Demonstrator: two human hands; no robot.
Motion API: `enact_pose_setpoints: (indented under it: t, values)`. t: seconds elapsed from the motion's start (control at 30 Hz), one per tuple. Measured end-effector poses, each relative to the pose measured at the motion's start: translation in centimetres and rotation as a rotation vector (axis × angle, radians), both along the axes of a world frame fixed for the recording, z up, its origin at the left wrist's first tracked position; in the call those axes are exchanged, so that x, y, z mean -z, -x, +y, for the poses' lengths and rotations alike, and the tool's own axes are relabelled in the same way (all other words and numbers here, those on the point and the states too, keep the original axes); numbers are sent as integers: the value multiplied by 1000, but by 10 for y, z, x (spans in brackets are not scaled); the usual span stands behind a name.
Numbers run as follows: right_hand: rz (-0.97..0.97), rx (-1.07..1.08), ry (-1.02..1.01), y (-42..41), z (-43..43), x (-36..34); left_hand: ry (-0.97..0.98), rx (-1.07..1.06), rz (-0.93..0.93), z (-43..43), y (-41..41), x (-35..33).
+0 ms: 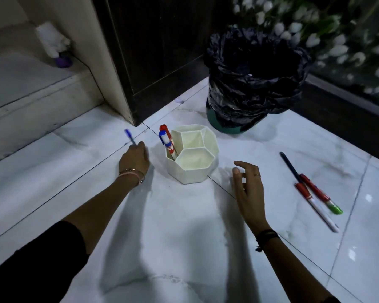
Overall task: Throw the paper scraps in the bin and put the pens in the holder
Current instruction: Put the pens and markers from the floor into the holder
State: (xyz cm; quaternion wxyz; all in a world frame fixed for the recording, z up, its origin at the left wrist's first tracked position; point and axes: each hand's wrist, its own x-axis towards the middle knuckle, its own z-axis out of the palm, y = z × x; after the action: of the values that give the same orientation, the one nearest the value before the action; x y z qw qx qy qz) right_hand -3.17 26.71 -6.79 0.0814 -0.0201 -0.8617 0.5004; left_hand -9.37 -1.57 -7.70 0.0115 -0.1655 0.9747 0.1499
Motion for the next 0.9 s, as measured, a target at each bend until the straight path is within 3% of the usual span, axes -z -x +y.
enact_pose_setpoints:
  t: [0.1,0.17,0.37,0.47,0.53,0.6,0.77,0.83,0.9]
  values:
    - [2,47,-105,1,18,2,59,39,-103,12,-20,-4]
    - [17,114,-179,3,36,5,-18,14,-170,25,-38,-11]
    - [-185,223,-537,26,99,7,-532,-245,-258,52,-97,-27]
    - [-269,121,-749,42,120,8,-972,-415,-268,62,-112,-26]
    - [-231,52,-814,45,123,9,-1168,-497,-236,67,-117,-33]
    - [-165,-15,-847,43,116,9,-1247,-530,-196,72,-119,-46]
    - [-74,-124,-791,48,80,1,-1016,-350,22,77,-115,-74]
    - [65,-111,-553,51,56,-18,-1038,-286,92,80,-112,-85]
    - [124,-125,-164,49,29,-48,-1058,-213,158,83,-109,-93]
